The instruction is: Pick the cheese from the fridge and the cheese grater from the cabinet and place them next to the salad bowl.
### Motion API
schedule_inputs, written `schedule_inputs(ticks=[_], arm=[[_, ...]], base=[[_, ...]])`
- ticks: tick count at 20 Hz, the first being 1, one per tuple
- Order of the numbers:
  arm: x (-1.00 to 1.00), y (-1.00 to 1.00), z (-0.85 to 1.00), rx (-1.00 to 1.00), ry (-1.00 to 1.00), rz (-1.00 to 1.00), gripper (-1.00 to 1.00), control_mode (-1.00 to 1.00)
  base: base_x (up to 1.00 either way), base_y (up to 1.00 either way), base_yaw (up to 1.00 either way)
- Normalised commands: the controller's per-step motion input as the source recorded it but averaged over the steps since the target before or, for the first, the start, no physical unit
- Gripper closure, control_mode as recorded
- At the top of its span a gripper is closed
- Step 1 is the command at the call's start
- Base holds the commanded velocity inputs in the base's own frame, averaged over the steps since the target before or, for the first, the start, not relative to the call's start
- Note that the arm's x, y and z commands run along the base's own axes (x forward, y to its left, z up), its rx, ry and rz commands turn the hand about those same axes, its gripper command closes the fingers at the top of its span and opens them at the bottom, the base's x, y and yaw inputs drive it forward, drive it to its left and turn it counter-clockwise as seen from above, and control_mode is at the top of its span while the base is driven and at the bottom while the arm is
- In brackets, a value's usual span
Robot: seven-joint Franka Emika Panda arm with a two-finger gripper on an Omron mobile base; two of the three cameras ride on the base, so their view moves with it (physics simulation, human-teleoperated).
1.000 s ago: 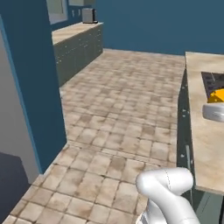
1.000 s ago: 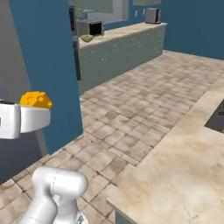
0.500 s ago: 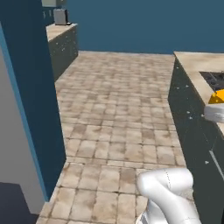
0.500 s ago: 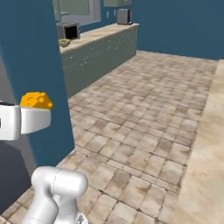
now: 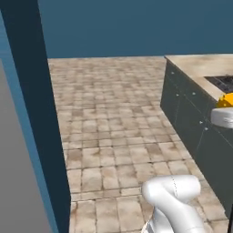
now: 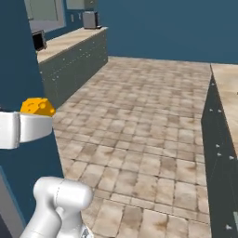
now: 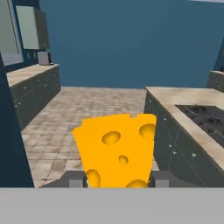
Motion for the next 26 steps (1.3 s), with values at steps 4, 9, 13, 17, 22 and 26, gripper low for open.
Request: schedule_inputs(ticks=[4,9,13,17,22,26], arm=[[0.00,0.00,0.00,0.00,0.00,0.00,1.00,1.00],[0.00,0.00,0.00,0.00,0.00,0.00,1.00,1.00],[0.00,0.00,0.00,0.00,0.00,0.00,1.00,1.00],[0.00,0.00,0.00,0.00,0.00,0.00,1.00,1.00],[0.00,0.00,0.00,0.00,0.00,0.00,1.00,1.00],[0.00,0.00,0.00,0.00,0.00,0.00,1.00,1.00]], base=[[1.00,-0.03,-0.14],[1.00,-0.44,0.00],[1.00,0.07,0.04],[1.00,-0.20,0.18],[1.00,-0.39,0.56],[0.64,-0.49,0.68]])
